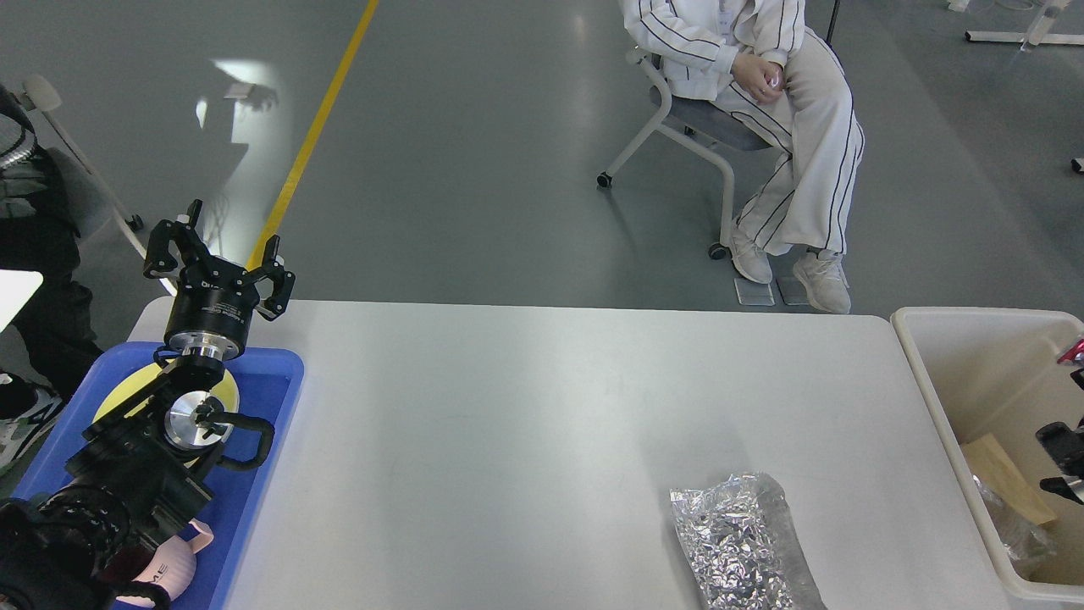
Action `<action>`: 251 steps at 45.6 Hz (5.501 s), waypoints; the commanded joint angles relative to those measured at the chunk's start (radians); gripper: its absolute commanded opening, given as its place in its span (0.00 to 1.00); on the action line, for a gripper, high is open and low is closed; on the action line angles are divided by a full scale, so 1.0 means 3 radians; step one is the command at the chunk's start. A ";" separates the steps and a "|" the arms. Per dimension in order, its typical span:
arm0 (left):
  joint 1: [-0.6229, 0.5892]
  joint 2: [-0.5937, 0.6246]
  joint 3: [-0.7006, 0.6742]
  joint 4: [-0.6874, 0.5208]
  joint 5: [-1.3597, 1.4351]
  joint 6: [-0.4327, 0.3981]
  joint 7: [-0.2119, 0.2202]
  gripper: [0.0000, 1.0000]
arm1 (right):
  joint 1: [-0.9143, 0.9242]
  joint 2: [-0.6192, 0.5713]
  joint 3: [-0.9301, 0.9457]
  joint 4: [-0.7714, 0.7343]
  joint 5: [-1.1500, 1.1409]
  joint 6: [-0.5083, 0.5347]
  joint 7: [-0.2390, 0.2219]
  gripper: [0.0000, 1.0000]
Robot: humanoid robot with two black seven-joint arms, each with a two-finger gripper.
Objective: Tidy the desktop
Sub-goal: 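Swing the right gripper out of the bin toward the silver foil bag, then lower the right gripper and grasp the silver foil bag, then lift the silver foil bag and drop it into the white bin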
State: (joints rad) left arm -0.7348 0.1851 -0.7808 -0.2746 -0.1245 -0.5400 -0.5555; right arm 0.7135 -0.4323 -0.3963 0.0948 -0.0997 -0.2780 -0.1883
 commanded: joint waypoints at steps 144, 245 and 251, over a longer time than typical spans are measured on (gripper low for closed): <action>0.0015 0.0002 0.0000 0.0000 0.0001 -0.0010 0.0001 0.97 | 0.0491 -0.1817 -0.0152 0.5334 0.0087 0.1244 0.0009 1.00; 0.0015 -0.0003 0.0000 0.0000 0.0001 -0.0010 0.0001 0.97 | 0.2887 -0.0943 -0.1245 0.4593 0.0143 0.0799 -0.0083 0.00; 0.0015 0.0002 0.0000 0.0000 0.0001 -0.0010 0.0001 0.97 | 0.3292 -0.0569 -0.1506 0.4485 0.0266 0.0804 -0.0088 0.00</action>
State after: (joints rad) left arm -0.7302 0.1850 -0.7808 -0.2747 -0.1242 -0.5430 -0.5553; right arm 1.5978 -0.6966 -0.7798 1.4682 -0.0470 -0.0378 -0.2139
